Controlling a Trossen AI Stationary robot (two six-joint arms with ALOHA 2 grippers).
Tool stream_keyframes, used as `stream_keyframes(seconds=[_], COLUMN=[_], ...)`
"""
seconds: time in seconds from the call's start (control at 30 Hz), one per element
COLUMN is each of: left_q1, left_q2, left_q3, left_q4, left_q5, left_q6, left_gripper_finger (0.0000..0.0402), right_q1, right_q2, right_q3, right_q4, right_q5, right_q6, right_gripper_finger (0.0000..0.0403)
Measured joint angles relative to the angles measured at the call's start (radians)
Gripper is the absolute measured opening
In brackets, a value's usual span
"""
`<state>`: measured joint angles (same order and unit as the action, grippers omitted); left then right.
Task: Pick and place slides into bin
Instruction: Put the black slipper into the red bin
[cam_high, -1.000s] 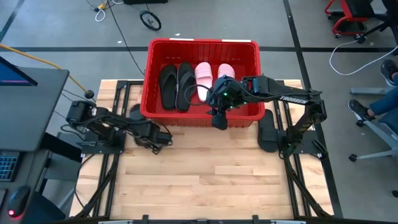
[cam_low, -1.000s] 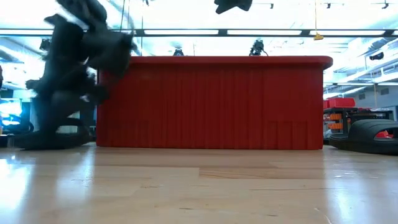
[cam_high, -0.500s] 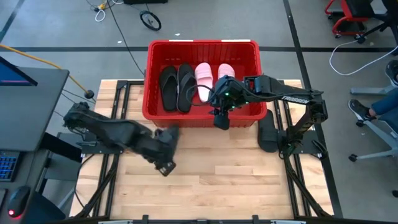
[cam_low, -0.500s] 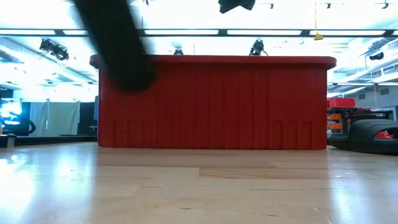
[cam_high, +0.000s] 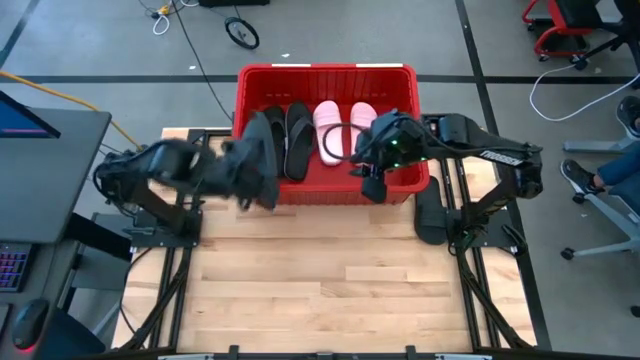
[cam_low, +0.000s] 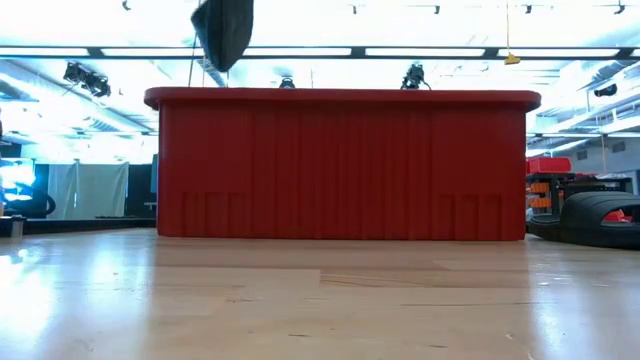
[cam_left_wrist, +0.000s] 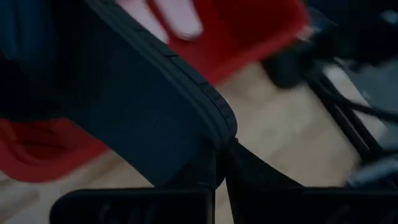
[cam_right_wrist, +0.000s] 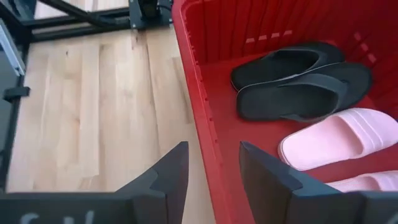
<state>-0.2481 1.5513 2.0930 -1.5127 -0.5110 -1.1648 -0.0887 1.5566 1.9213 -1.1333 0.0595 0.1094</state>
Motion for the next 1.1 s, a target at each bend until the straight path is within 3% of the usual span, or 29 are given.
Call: stream_keyframes(seconds=[0.2, 0.37, 0.5, 0.67, 0.8, 1.1], left_q1=[0.176, 0.261, 0.294, 0.302, 0.329, 0.475], left_q2=[0.016, 0.031, 0.053, 0.087, 0.133, 0.187], left_q3=[-0.121, -0.258, -0.379, -0.488, -0.514, -0.521], left_q4=[0.213, 0.411, 0.474, 0.54, 0.595, 0.628], left_q5=[0.047, 0.168, 0.195, 0.148, 0.153, 0.254], left_q6=[0.022, -0.012, -0.178, -0.463, -0.575, -0.57], left_gripper_finger=[0.0016, 0.0016, 0.0016, 0.0016, 0.0015, 0.0014], right_q1=[0.0, 0.0, 0.0, 0.0, 0.0, 0.0], right_q2=[-0.033, -0.055, -0.088, -0.131, -0.178, -0.286], right_q3=[0.0, 0.0, 0.0, 0.0, 0.0, 0.0], right_q4=[-0.02, -0.148, -0.288, -0.347, -0.347, -0.362], right_q5=[0.0, 0.0, -0.001, 0.0, -0.001, -0.001], right_q6=[0.04, 0.049, 0.043, -0.011, -0.037, -0.066], right_gripper_finger=[0.0147, 0.0147, 0.0147, 0.0147, 0.0147, 0.0147])
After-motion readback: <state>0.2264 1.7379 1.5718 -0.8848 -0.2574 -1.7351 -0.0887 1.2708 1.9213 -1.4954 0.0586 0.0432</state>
